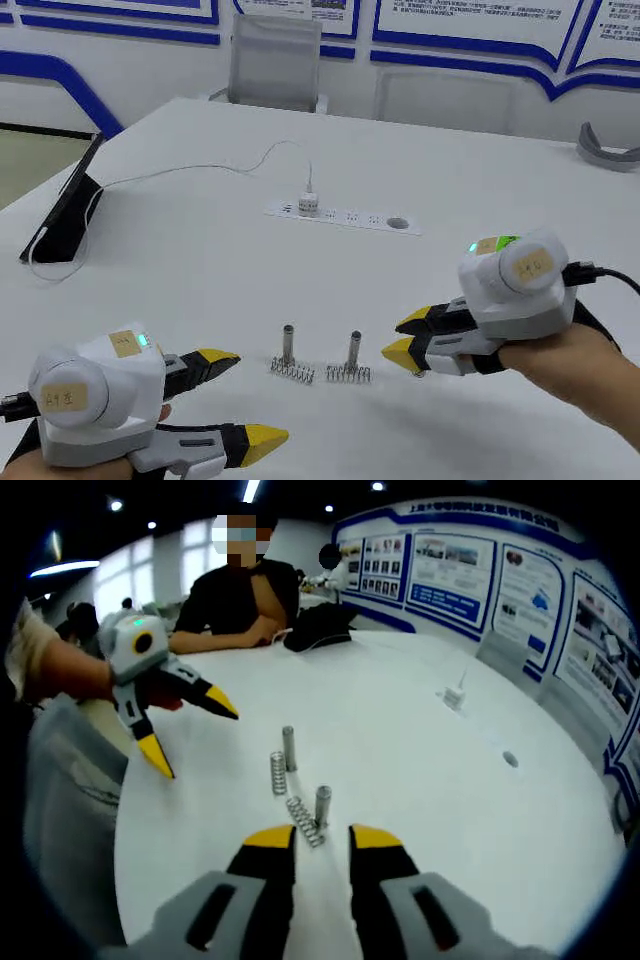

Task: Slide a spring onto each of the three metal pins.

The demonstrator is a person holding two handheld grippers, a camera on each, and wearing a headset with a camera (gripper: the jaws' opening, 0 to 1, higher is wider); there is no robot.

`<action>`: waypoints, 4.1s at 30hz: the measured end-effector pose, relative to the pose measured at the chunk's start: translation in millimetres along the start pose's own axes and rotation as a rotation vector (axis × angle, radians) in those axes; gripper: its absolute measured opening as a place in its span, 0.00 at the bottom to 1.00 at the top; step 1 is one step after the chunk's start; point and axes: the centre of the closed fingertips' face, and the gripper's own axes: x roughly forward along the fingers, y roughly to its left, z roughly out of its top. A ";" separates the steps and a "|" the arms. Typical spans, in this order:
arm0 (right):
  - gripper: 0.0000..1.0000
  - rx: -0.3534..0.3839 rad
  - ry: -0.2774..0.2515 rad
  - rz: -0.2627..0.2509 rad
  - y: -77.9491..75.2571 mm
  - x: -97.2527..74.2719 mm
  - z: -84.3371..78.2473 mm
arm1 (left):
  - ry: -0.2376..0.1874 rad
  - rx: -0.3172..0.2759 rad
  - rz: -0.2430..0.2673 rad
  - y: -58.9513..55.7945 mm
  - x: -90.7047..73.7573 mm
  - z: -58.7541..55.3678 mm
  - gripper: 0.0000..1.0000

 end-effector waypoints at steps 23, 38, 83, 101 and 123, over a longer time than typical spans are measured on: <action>0.21 -0.022 0.113 0.073 3.9 42.3 -23.9 | 0.014 -0.019 0.016 8.6 -0.9 -6.7 0.61; 0.17 -0.034 0.167 0.117 13.4 47.9 -33.5 | 0.017 -0.026 0.019 7.9 -3.0 -10.9 0.61; 0.12 -0.057 0.181 0.166 35.9 20.8 -29.6 | 0.022 0.012 -0.016 -9.5 -2.0 -5.7 0.56; 0.12 -0.144 0.159 0.231 61.2 2.3 -8.7 | 0.025 0.082 -0.080 -26.7 10.6 5.3 0.50; 0.12 -0.323 0.218 0.327 94.1 1.1 2.6 | 0.002 0.168 -0.151 -47.8 17.9 16.2 0.36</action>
